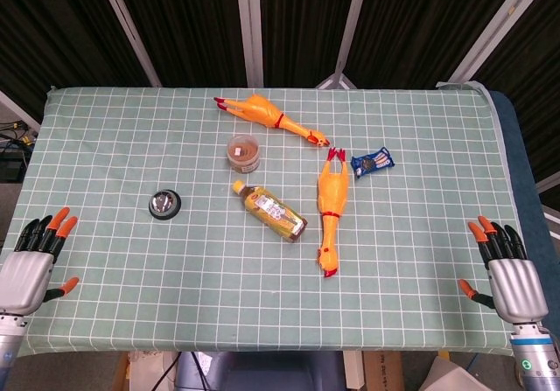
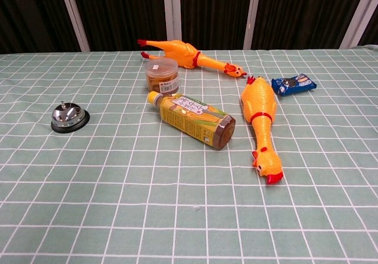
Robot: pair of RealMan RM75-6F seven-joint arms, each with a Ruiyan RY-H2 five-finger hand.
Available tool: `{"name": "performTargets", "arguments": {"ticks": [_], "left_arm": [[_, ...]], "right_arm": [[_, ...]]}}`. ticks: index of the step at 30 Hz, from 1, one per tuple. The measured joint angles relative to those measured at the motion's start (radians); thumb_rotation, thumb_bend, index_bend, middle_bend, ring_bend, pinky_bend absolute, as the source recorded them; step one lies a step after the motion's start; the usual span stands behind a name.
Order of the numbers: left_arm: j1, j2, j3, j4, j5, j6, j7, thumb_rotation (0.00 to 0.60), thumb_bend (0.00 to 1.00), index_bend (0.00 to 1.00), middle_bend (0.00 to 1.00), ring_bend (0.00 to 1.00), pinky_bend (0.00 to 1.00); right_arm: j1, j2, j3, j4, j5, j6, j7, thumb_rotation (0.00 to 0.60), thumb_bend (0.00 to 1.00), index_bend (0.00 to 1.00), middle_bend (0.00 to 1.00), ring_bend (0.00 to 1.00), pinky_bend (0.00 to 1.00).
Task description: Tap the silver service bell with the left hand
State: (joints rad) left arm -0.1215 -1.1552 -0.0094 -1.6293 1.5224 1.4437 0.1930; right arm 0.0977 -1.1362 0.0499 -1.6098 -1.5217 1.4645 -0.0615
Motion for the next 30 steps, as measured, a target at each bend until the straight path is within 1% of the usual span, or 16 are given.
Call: {"name": "performTargets", "arguments": {"ticks": [4, 5, 7, 9, 11, 14, 19, 23, 25, 30], "left_arm": [[-0.001, 0.000, 0.000, -0.004, -0.001, -0.002, 0.006, 0.600, 0.17, 0.00, 0.00, 0.00, 0.00], [-0.001, 0.000, 0.001, -0.004, -0.001, -0.003, 0.008, 0.600, 0.18, 0.00, 0.00, 0.00, 0.00], [-0.002, 0.001, 0.001, -0.005, -0.003, -0.007, 0.010, 0.600, 0.24, 0.00, 0.00, 0.00, 0.00], [-0.007, 0.001, -0.002, -0.005, -0.008, -0.015, 0.010, 0.600, 0.34, 0.00, 0.00, 0.00, 0.00], [-0.016, 0.001, -0.009, -0.005, -0.014, -0.025, 0.010, 0.600, 0.41, 0.00, 0.00, 0.00, 0.00], [-0.038, 0.000, -0.026, -0.005, -0.027, -0.050, 0.015, 0.600, 0.46, 0.00, 0.00, 0.00, 0.00], [-0.098, -0.009, -0.061, -0.002, -0.061, -0.128, 0.057, 0.600, 0.54, 0.00, 0.00, 0.00, 0.00], [-0.156, -0.033, -0.091, 0.003, -0.125, -0.220, 0.106, 0.600, 0.62, 0.00, 0.00, 0.00, 0.00], [-0.192, -0.053, -0.108, 0.007, -0.173, -0.274, 0.146, 0.600, 0.63, 0.00, 0.00, 0.00, 0.00], [-0.277, -0.120, -0.146, 0.035, -0.274, -0.369, 0.257, 0.600, 0.66, 0.00, 0.00, 0.00, 0.00]], "right_arm": [[0.002, 0.001, 0.002, 0.001, 0.005, -0.006, 0.004, 0.600, 0.25, 0.00, 0.00, 0.00, 0.00], [0.002, 0.001, 0.002, 0.000, 0.006, -0.006, 0.004, 0.600, 0.25, 0.00, 0.00, 0.00, 0.00], [0.001, 0.001, 0.002, -0.003, 0.006, -0.005, 0.004, 0.600, 0.25, 0.00, 0.00, 0.00, 0.00], [0.001, 0.000, 0.001, -0.002, 0.004, -0.005, 0.000, 0.600, 0.25, 0.00, 0.00, 0.00, 0.00], [0.002, -0.002, 0.001, -0.001, 0.003, -0.005, -0.003, 0.600, 0.25, 0.00, 0.00, 0.00, 0.00], [0.003, -0.004, 0.001, -0.001, 0.005, -0.007, -0.004, 0.600, 0.25, 0.00, 0.00, 0.00, 0.00], [0.002, -0.002, 0.001, -0.003, 0.003, -0.007, 0.004, 0.600, 0.25, 0.00, 0.00, 0.00, 0.00], [0.002, 0.001, -0.001, -0.004, 0.003, -0.009, 0.009, 0.600, 0.25, 0.00, 0.00, 0.00, 0.00], [0.003, 0.001, 0.000, -0.005, 0.005, -0.010, 0.010, 0.600, 0.25, 0.00, 0.00, 0.00, 0.00], [0.004, 0.001, 0.002, -0.007, 0.011, -0.016, 0.013, 0.600, 0.25, 0.00, 0.00, 0.00, 0.00]]}}
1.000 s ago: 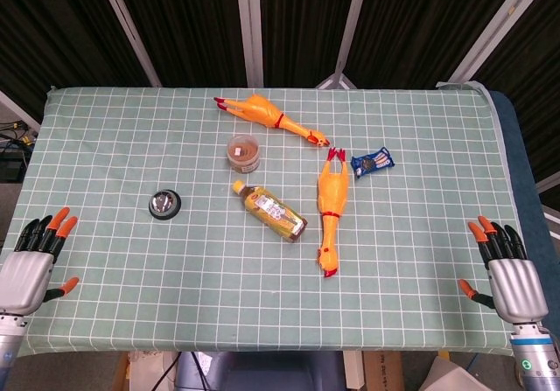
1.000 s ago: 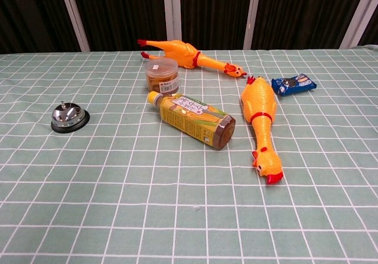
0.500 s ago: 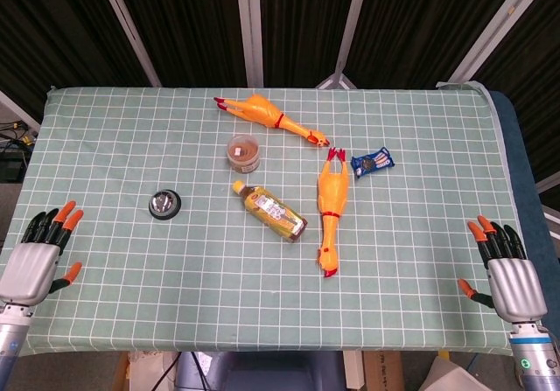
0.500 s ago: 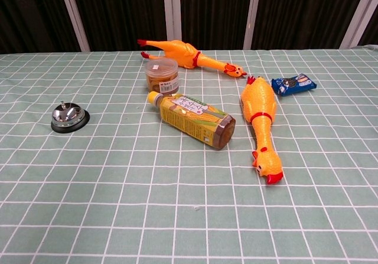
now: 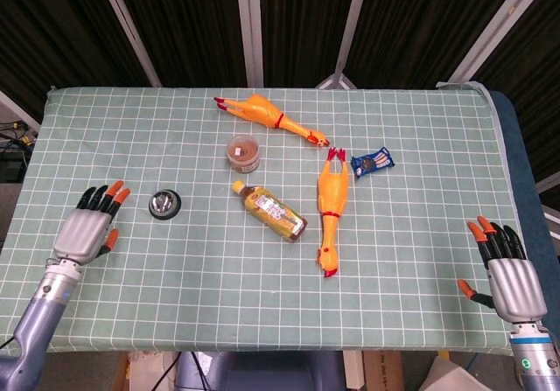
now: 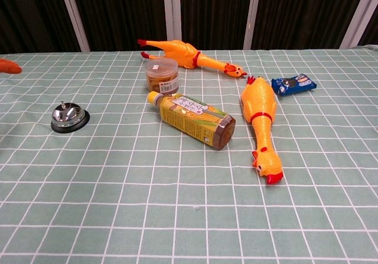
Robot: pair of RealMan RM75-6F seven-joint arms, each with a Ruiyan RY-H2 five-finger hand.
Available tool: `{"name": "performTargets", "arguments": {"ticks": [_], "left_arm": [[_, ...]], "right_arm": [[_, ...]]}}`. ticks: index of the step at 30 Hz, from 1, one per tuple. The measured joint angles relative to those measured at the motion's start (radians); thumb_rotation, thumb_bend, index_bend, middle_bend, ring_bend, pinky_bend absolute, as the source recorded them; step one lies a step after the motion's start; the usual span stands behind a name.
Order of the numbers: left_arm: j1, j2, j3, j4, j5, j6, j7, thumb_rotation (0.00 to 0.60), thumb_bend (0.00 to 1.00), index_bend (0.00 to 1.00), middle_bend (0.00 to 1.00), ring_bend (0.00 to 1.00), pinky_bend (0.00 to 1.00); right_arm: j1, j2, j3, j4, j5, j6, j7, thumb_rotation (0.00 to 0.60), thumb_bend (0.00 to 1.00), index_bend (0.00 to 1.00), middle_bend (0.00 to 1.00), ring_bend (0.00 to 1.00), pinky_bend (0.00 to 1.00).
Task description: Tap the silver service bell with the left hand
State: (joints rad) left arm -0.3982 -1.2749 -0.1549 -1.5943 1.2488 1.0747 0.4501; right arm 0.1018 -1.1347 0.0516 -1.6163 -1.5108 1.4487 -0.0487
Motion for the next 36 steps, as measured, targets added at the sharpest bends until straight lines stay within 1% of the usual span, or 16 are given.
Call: {"name": "performTargets", "arguments": {"ticks": [6, 11, 17, 21, 24, 28, 32, 36], "left_arm": [[-0.078, -0.089, -0.022, 0.064, -0.102, -0.077, 0.100, 0.600, 0.66, 0.00, 0.00, 0.00, 0.00], [-0.118, -0.147, -0.023, 0.107, -0.155, -0.103, 0.157, 0.600, 0.66, 0.00, 0.00, 0.00, 0.00], [-0.139, -0.190, -0.004, 0.156, -0.188, -0.120, 0.189, 0.600, 0.68, 0.00, 0.00, 0.00, 0.00], [-0.152, -0.229, 0.021, 0.209, -0.222, -0.147, 0.210, 0.600, 0.68, 0.00, 0.00, 0.00, 0.00], [-0.153, -0.240, 0.041, 0.224, -0.234, -0.151, 0.216, 0.600, 0.68, 0.00, 0.00, 0.00, 0.00], [-0.154, -0.239, 0.044, 0.229, -0.235, -0.142, 0.212, 0.600, 0.68, 0.00, 0.00, 0.00, 0.00], [-0.157, -0.233, 0.035, 0.218, -0.221, -0.121, 0.192, 0.600, 0.68, 0.00, 0.00, 0.00, 0.00], [-0.165, -0.219, 0.013, 0.194, -0.185, -0.080, 0.169, 0.600, 0.67, 0.00, 0.00, 0.00, 0.00]], "right_arm": [[0.001, 0.002, 0.000, -0.002, 0.001, -0.003, 0.005, 0.600, 0.25, 0.00, 0.00, 0.00, 0.00], [0.001, 0.004, 0.001, -0.002, 0.001, -0.002, 0.011, 0.600, 0.25, 0.00, 0.00, 0.00, 0.00], [0.002, 0.006, 0.000, -0.007, 0.001, -0.006, 0.017, 0.600, 0.25, 0.00, 0.00, 0.00, 0.00], [0.001, 0.006, 0.002, -0.007, 0.003, -0.004, 0.021, 0.600, 0.25, 0.00, 0.00, 0.00, 0.00], [0.001, 0.008, 0.003, -0.009, 0.007, -0.005, 0.028, 0.600, 0.25, 0.00, 0.00, 0.00, 0.00], [0.002, 0.008, 0.003, -0.009, 0.003, -0.004, 0.030, 0.600, 0.25, 0.00, 0.00, 0.00, 0.00], [0.002, 0.007, 0.003, -0.009, 0.002, -0.004, 0.029, 0.600, 0.25, 0.00, 0.00, 0.00, 0.00], [0.003, 0.007, 0.003, -0.008, 0.003, -0.005, 0.029, 0.600, 0.25, 0.00, 0.00, 0.00, 0.00]]}}
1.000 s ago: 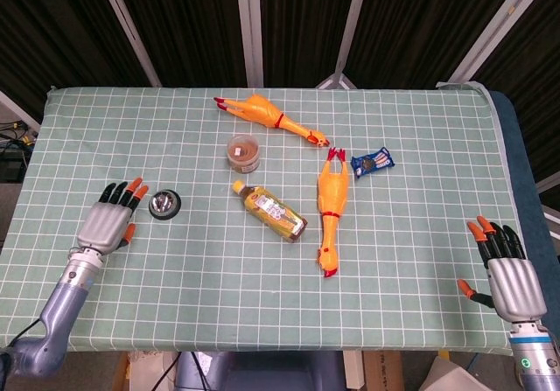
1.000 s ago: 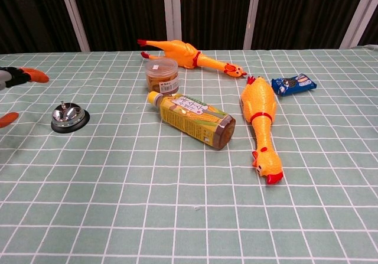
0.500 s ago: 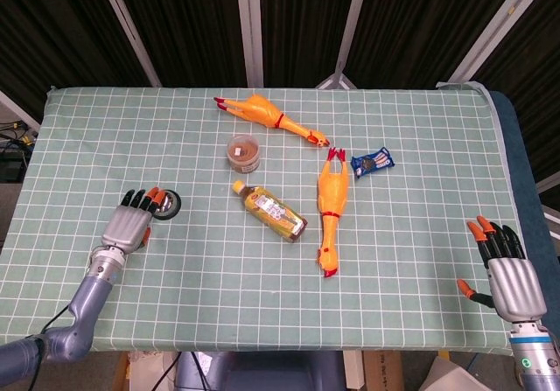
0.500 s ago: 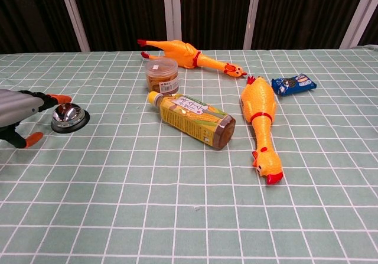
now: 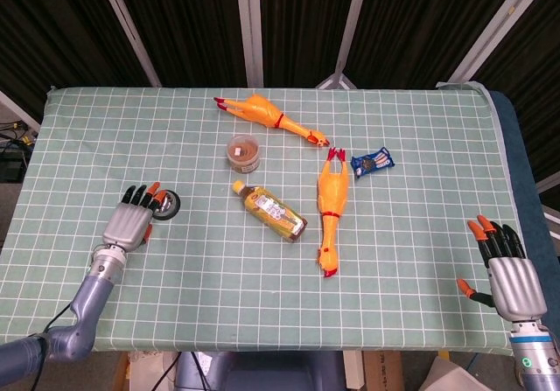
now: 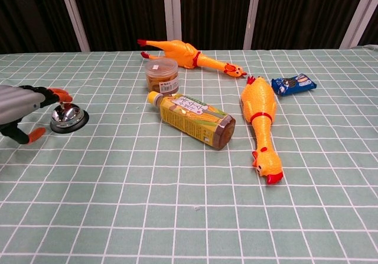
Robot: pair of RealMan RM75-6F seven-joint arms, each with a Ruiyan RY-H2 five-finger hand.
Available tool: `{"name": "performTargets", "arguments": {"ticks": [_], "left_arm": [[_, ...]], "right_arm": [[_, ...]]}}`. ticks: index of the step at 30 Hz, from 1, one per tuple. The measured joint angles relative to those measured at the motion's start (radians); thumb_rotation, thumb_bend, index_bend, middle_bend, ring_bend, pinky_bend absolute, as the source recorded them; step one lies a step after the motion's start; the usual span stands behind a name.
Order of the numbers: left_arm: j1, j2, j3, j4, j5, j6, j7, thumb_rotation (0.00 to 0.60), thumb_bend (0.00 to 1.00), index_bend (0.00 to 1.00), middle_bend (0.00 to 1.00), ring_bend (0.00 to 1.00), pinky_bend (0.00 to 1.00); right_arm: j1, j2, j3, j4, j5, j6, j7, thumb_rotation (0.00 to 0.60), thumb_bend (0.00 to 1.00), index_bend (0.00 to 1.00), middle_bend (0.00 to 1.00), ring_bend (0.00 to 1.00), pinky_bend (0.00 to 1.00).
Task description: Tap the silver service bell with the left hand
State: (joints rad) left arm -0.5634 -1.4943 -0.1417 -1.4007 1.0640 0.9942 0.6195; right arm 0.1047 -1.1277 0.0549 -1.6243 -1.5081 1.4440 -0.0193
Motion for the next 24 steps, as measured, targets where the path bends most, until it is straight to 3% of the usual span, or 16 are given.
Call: {"name": "performTargets", "arguments": {"ticks": [4, 9, 11, 14, 24], "left_arm": [[-0.007, 0.022, -0.032, -0.044, 0.036, 0.051, -0.030, 0.600, 0.63, 0.00, 0.00, 0.00, 0.00], [0.001, 0.074, -0.064, -0.137, 0.082, 0.120, -0.085, 0.600, 0.34, 0.00, 0.00, 0.00, 0.00], [0.017, 0.101, -0.063, -0.173, 0.100, 0.150, -0.098, 0.600, 0.28, 0.00, 0.00, 0.00, 0.00], [0.065, 0.152, -0.036, -0.229, 0.144, 0.207, -0.116, 0.600, 0.22, 0.00, 0.00, 0.00, 0.00], [0.298, 0.327, 0.151, -0.338, 0.338, 0.436, -0.278, 0.600, 0.19, 0.00, 0.00, 0.00, 0.00]], "right_arm": [[0.000, 0.002, 0.001, 0.000, 0.002, 0.000, 0.005, 0.600, 0.25, 0.00, 0.00, 0.00, 0.00], [-0.001, 0.003, 0.000, 0.002, -0.001, 0.001, 0.004, 0.600, 0.25, 0.00, 0.00, 0.00, 0.00], [-0.001, 0.002, 0.000, 0.005, -0.002, 0.003, -0.003, 0.600, 0.25, 0.00, 0.00, 0.00, 0.00], [-0.002, -0.002, 0.001, 0.010, -0.005, 0.010, -0.016, 0.600, 0.25, 0.00, 0.00, 0.00, 0.00], [-0.003, -0.018, 0.001, 0.017, -0.009, 0.017, -0.051, 0.600, 0.25, 0.00, 0.00, 0.00, 0.00]]}}
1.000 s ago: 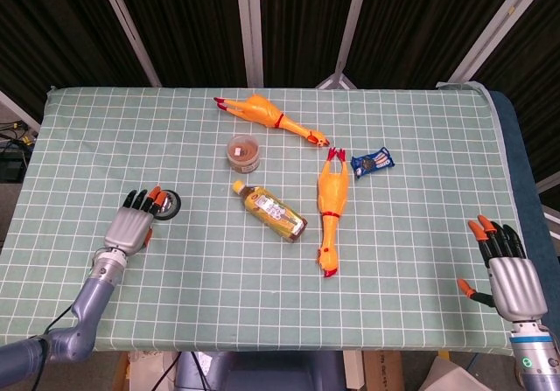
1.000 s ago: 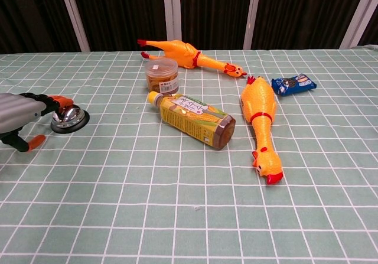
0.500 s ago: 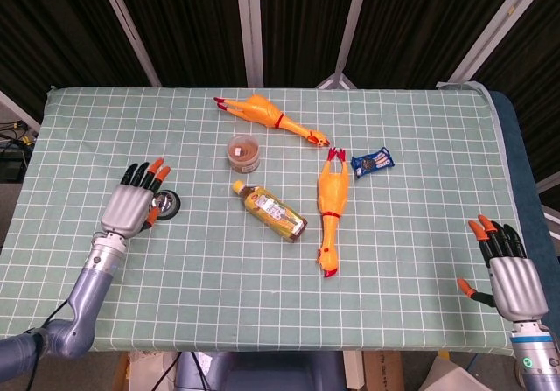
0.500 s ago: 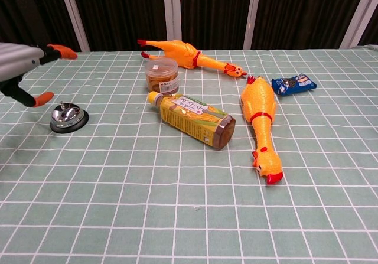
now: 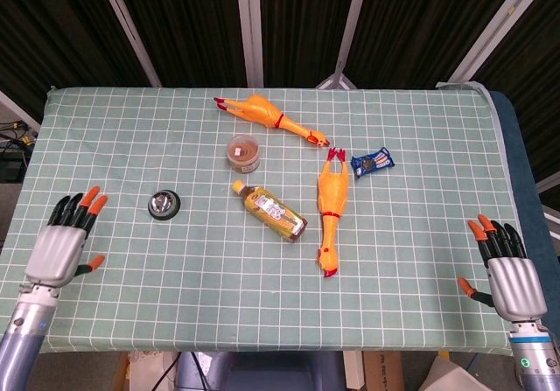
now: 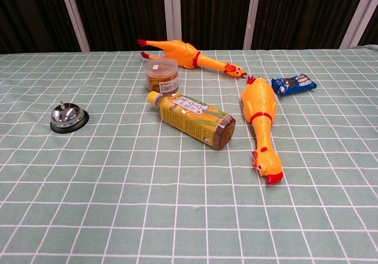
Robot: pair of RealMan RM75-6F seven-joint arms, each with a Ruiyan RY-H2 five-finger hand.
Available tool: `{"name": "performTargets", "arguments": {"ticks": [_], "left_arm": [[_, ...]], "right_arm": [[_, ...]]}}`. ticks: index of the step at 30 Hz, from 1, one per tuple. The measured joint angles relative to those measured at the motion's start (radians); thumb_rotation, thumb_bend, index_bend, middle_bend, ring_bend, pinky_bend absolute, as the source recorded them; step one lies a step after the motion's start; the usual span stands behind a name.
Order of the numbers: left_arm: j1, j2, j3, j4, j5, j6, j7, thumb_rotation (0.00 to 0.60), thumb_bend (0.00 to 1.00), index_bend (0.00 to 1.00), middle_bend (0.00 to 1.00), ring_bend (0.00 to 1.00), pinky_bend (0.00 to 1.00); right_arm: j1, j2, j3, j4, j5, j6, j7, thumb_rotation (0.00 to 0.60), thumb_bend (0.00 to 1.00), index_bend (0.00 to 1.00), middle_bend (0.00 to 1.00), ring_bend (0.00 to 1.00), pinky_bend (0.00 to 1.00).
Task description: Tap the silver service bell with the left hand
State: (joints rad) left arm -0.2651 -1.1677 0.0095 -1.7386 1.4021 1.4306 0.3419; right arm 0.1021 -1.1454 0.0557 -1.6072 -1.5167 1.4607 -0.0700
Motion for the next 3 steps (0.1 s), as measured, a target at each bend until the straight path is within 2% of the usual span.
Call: {"name": "performTargets", "arguments": {"ticks": [3], "left_arm": [[0.053, 0.028, 0.049, 0.014, 0.051, 0.052, -0.043, 0.600, 0.19, 0.00, 0.00, 0.00, 0.00]], "right_arm": [[-0.002, -0.001, 0.001, -0.001, 0.004, 0.003, -0.003, 0.600, 0.25, 0.00, 0.00, 0.00, 0.00]]}}
